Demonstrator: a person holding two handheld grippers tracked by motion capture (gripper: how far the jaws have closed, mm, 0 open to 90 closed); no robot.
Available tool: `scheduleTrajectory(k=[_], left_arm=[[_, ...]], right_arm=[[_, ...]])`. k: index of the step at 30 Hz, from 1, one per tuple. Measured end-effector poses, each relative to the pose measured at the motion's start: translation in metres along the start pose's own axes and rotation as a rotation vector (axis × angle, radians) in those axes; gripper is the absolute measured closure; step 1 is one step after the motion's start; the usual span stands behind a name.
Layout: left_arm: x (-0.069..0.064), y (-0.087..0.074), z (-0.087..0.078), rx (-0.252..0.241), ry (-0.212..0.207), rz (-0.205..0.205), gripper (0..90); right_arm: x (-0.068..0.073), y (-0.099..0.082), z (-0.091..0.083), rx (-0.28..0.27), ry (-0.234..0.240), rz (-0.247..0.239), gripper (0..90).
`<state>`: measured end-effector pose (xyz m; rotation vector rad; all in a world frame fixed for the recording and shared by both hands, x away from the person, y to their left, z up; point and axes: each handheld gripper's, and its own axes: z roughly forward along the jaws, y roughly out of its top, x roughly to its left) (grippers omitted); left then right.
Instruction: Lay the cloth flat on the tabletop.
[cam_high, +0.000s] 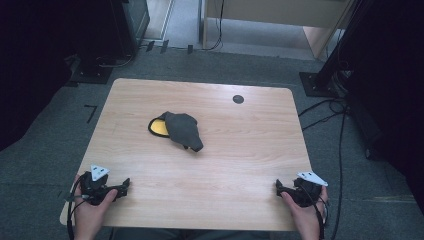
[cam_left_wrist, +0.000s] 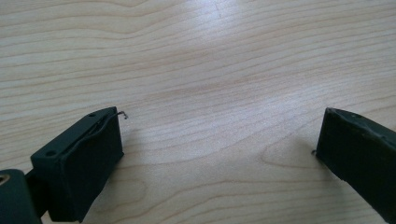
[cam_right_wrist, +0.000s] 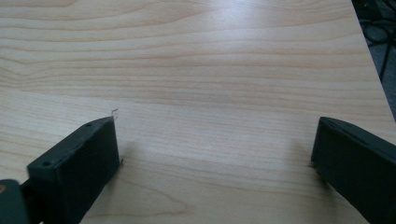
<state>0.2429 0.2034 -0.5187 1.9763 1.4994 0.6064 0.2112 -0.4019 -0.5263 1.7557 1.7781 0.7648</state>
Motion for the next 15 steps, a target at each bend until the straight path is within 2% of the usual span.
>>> scheduleTrajectory(k=[3,5,7,10,12,13,14,15], left_arm=[[0.0,0.0,0.0,-0.001,0.001,-0.001,0.0],[0.0,0.0,0.001,-0.001,0.001,-0.001,0.0],[-0.001,0.0,0.001,-0.002,0.003,-0.004,0.0],[-0.001,0.0,0.0,0.0,0.008,-0.01,0.0],[-0.001,0.001,0.001,0.0,0.008,-0.009,0.0],[-0.001,0.001,0.001,0.0,0.008,-0.009,0.0],[-0.002,0.001,0.001,0.0,0.008,-0.01,0.0],[-0.002,0.001,0.001,0.0,0.008,-0.01,0.0]], right_arm=[[0.002,-0.001,-0.002,-0.017,0.011,-0.006,8.1],[0.004,-0.001,-0.004,-0.023,0.01,-0.007,15.8],[0.007,0.0,-0.005,-0.018,0.011,0.0,18.6],[0.016,0.004,-0.006,-0.018,0.034,-0.019,20.0],[0.024,0.009,-0.008,-0.038,0.05,-0.048,20.3],[0.024,0.009,-0.008,-0.038,0.05,-0.048,20.3],[0.033,0.015,-0.012,-0.059,0.071,-0.059,21.1],[0.036,0.018,-0.013,-0.06,0.076,-0.058,21.0]])
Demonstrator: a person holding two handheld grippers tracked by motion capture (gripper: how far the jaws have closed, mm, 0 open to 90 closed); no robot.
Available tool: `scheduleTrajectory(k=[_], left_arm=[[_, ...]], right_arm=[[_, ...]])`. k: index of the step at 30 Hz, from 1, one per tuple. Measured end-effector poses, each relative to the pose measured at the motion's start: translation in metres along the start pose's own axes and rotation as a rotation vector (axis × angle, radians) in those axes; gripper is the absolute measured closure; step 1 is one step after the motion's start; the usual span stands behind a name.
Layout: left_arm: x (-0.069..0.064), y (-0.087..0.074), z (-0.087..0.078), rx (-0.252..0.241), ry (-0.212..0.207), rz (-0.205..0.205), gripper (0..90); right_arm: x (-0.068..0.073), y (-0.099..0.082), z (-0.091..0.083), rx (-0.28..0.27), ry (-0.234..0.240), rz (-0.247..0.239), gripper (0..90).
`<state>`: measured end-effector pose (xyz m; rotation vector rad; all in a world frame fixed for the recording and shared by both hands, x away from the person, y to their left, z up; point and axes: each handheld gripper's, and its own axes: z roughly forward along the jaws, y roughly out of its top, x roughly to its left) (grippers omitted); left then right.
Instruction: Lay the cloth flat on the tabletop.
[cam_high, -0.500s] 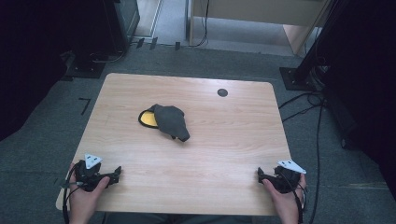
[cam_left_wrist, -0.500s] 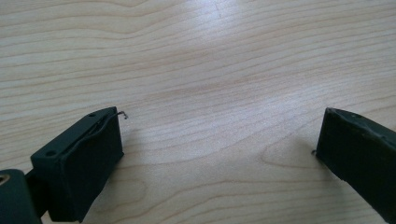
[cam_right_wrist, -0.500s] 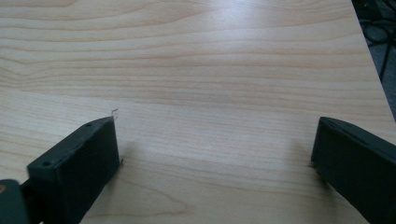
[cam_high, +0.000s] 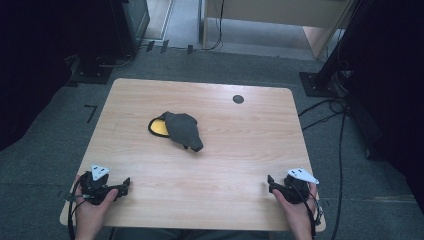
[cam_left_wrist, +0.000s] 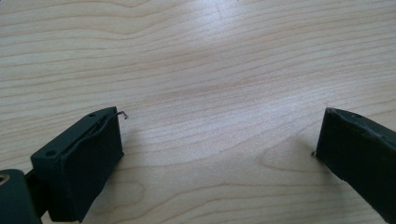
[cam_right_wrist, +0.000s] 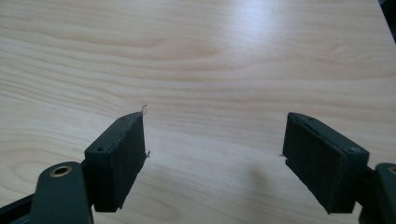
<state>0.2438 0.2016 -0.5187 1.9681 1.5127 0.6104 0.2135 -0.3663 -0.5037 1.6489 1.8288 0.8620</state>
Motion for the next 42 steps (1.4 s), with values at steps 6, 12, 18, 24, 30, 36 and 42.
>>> scheduleTrajectory(k=[6,12,18,24,30,36,42], left_arm=[[0.0,0.0,0.0,0.0,0.0,-0.001,0.1],[0.0,0.0,0.0,0.0,0.0,-0.001,0.1],[-0.001,-0.001,0.0,-0.003,-0.004,0.002,0.1],[0.0,0.0,0.0,0.0,-0.005,0.009,0.1],[-0.001,-0.001,0.0,-0.001,-0.006,0.009,0.1],[-0.001,-0.001,0.0,-0.002,-0.01,0.011,0.1],[-0.001,-0.001,0.0,-0.002,-0.013,0.014,0.1]], right_arm=[[0.016,0.022,0.002,-0.016,0.032,-0.011,19.1],[0.037,0.049,0.004,-0.054,0.082,-0.016,21.0],[0.061,0.071,0.008,-0.076,0.118,-0.059,22.2],[0.086,0.089,0.016,-0.08,0.162,-0.093,23.3],[0.119,0.1,0.025,-0.08,0.212,-0.132,27.0],[0.138,0.106,0.034,-0.073,0.241,-0.152,29.1],[0.163,0.111,0.049,-0.061,0.283,-0.183,32.7]])
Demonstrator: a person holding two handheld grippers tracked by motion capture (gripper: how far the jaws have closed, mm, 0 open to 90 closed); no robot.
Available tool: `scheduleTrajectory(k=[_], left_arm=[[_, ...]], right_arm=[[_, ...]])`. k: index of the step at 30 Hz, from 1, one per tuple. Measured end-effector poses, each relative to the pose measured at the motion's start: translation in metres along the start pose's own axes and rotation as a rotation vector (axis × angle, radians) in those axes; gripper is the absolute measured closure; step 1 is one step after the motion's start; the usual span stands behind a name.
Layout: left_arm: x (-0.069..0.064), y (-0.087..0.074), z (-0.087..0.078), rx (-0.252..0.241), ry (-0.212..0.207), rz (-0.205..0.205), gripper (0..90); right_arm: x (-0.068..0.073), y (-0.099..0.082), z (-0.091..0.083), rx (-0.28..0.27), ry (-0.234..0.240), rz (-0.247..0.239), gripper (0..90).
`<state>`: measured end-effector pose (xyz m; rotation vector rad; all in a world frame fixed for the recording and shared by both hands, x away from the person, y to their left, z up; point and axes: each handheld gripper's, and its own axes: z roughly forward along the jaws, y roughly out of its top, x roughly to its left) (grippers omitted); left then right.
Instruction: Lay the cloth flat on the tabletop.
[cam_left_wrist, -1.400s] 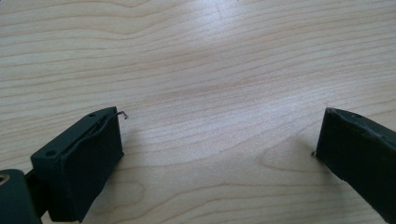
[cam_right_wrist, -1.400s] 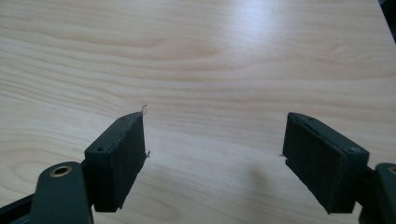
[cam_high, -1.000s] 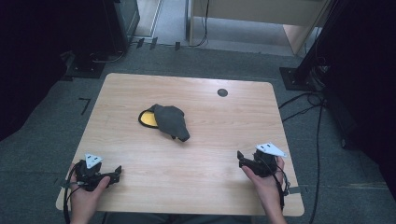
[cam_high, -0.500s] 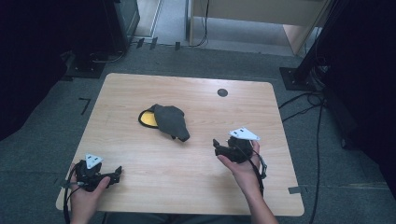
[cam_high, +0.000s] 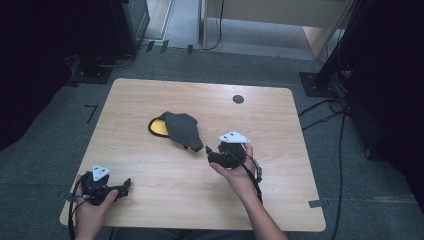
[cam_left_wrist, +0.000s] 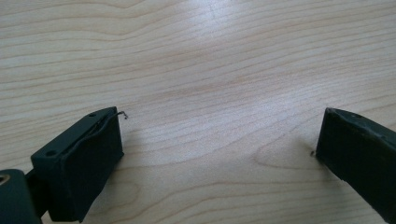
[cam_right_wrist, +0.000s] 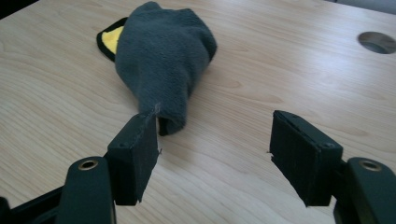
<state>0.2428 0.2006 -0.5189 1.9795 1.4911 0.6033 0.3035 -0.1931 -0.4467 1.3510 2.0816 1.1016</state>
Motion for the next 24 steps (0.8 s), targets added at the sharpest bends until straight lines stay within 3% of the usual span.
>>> scheduleTrajectory(k=[8,11,12,14,16,18,20,21,24], left_arm=[[0.0,0.0,0.0,0.001,-0.005,0.007,0.1],[-0.001,0.0,0.0,0.0,-0.003,0.003,0.1],[-0.001,0.001,0.0,0.001,0.0,0.001,0.1],[-0.001,0.001,0.0,0.003,0.002,-0.001,0.0],[-0.002,0.003,0.0,0.011,0.023,0.004,0.1],[-0.003,0.004,-0.002,0.005,0.056,-0.003,0.1],[-0.003,0.006,-0.003,0.001,0.048,-0.022,0.1],[-0.006,0.011,-0.008,-0.017,0.019,-0.049,0.1],[-0.018,0.023,-0.015,-0.051,0.016,-0.016,0.1]], right_arm=[[0.023,0.005,0.037,0.043,0.066,-0.033,41.6],[0.028,0.004,0.049,0.068,0.06,-0.045,45.2],[0.029,0.003,0.053,0.075,0.05,-0.045,47.9],[0.029,0.0,0.059,0.095,0.035,-0.053,61.9],[0.029,-0.002,0.063,0.098,0.045,-0.057,73.8],[0.028,-0.003,0.063,0.089,0.061,-0.058,79.3],[0.028,-0.002,0.062,0.082,0.068,-0.047,80.8],[0.028,-0.002,0.057,0.061,0.075,-0.038,82.2],[0.029,-0.004,0.05,0.033,0.102,-0.029,82.6]])
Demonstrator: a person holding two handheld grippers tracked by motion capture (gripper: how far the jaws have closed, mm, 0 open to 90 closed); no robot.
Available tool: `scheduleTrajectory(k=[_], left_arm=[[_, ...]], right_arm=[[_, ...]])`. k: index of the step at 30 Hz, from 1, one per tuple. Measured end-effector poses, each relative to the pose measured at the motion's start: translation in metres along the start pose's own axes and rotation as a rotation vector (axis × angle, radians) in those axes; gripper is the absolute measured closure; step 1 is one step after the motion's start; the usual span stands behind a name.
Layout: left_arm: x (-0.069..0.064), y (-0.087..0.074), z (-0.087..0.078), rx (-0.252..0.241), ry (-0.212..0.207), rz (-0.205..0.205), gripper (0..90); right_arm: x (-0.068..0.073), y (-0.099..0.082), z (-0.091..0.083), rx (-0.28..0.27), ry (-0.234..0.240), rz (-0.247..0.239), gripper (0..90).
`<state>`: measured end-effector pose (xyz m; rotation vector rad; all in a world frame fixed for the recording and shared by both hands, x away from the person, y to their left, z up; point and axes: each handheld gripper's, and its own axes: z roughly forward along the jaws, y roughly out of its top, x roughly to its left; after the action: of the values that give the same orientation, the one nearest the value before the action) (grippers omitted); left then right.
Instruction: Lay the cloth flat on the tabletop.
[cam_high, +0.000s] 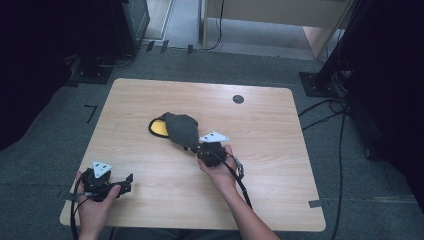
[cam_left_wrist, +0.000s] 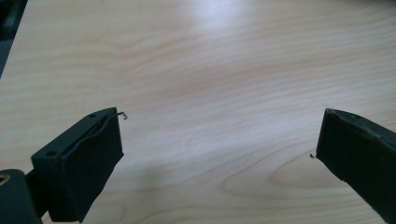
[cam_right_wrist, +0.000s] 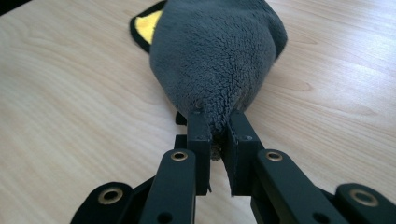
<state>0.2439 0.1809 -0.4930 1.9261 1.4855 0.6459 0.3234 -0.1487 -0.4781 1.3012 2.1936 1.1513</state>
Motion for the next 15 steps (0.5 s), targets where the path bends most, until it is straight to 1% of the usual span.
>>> scheduleTrajectory(k=[2,3,4,5,7,8,11,12,13,14,15], left_arm=[[-0.008,0.008,-0.001,-0.017,-0.027,0.019,0.1],[-0.012,0.012,0.0,-0.024,-0.038,0.025,0.1],[-0.012,0.012,0.0,-0.024,-0.038,0.025,0.1],[-0.018,0.018,0.001,-0.031,-0.047,0.034,0.1],[-0.026,0.026,0.004,-0.037,-0.07,0.041,0.1],[-0.035,0.033,0.006,-0.045,-0.083,0.05,0.1],[-0.049,0.046,0.012,-0.048,-0.127,0.062,0.1],[-0.049,0.046,0.012,-0.048,-0.127,0.062,0.1],[-0.061,0.056,0.017,-0.047,-0.16,0.075,0.1],[-0.064,0.059,0.019,-0.047,-0.162,0.087,0.1],[-0.064,0.059,0.019,-0.047,-0.162,0.087,0.1]], right_arm=[[0.004,-0.003,-0.006,-0.006,0.009,-0.005,82.6],[0.005,-0.004,-0.009,-0.01,0.022,-0.002,82.6],[0.005,-0.004,-0.009,-0.01,0.022,-0.002,82.6],[0.007,-0.006,-0.013,-0.013,0.034,0.001,82.6],[0.011,-0.009,-0.021,-0.023,0.049,-0.012,82.6],[0.014,-0.012,-0.03,-0.026,0.065,-0.016,82.5],[0.017,-0.018,-0.041,-0.03,0.076,-0.025,82.4],[0.017,-0.021,-0.045,-0.03,0.079,-0.032,82.4],[0.018,-0.024,-0.049,-0.026,0.074,-0.037,82.3],[0.017,-0.027,-0.054,-0.025,0.065,-0.045,82.3],[0.017,-0.027,-0.054,-0.025,0.065,-0.045,82.3]])
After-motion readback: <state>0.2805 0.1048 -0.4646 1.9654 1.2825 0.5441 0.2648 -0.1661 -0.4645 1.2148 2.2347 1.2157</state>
